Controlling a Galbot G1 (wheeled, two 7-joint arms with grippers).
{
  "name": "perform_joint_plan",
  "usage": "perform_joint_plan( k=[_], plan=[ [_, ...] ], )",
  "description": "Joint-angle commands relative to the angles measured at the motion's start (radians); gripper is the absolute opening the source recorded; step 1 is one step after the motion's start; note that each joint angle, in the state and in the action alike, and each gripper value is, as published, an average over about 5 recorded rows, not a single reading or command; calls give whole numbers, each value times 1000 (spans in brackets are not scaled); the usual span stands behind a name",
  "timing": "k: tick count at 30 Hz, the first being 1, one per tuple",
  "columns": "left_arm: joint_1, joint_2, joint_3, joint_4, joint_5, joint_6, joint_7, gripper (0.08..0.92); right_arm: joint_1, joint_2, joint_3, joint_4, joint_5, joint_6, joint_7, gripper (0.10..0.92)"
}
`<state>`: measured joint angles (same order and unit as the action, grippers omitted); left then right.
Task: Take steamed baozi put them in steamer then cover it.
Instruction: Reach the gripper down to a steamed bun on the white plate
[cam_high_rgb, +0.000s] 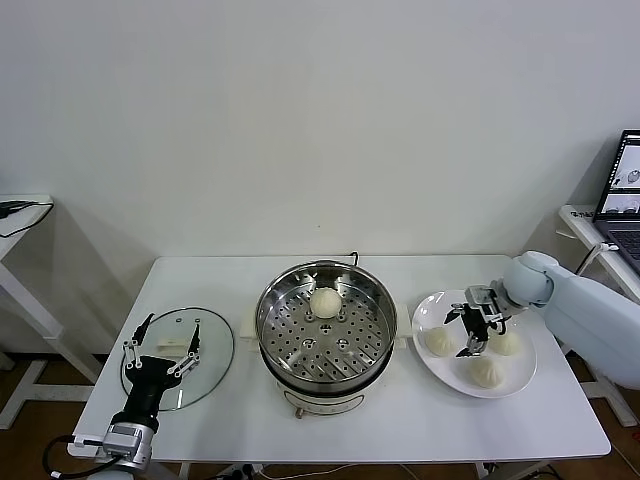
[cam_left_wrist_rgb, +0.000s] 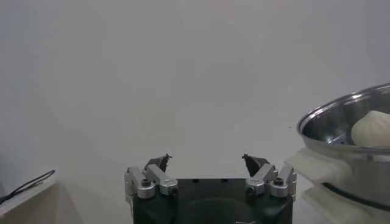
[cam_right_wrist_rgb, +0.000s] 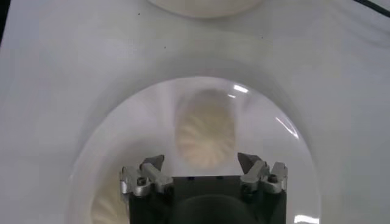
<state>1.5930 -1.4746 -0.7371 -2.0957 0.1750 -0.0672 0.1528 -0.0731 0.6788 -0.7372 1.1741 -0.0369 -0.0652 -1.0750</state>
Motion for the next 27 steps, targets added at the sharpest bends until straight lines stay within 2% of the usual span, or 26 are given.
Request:
perform_joint_plan(
  k=[1, 12, 21, 27],
  plan=[
    [1, 0, 0, 2, 2, -4, 0, 823, -20, 23, 18, -11, -14, -5, 18, 823],
    [-3, 0, -4, 10, 3, -4, -1, 823, -18, 59, 12, -42, -22, -2, 10, 823],
    [-6, 0, -7, 19, 4, -3, -4, 823, -9, 68, 5, -49, -25, -2, -9, 705],
    [-9, 0, -8, 23, 4, 3, -8, 823, -7, 66, 2, -46, -25, 1, -21, 679]
  ],
)
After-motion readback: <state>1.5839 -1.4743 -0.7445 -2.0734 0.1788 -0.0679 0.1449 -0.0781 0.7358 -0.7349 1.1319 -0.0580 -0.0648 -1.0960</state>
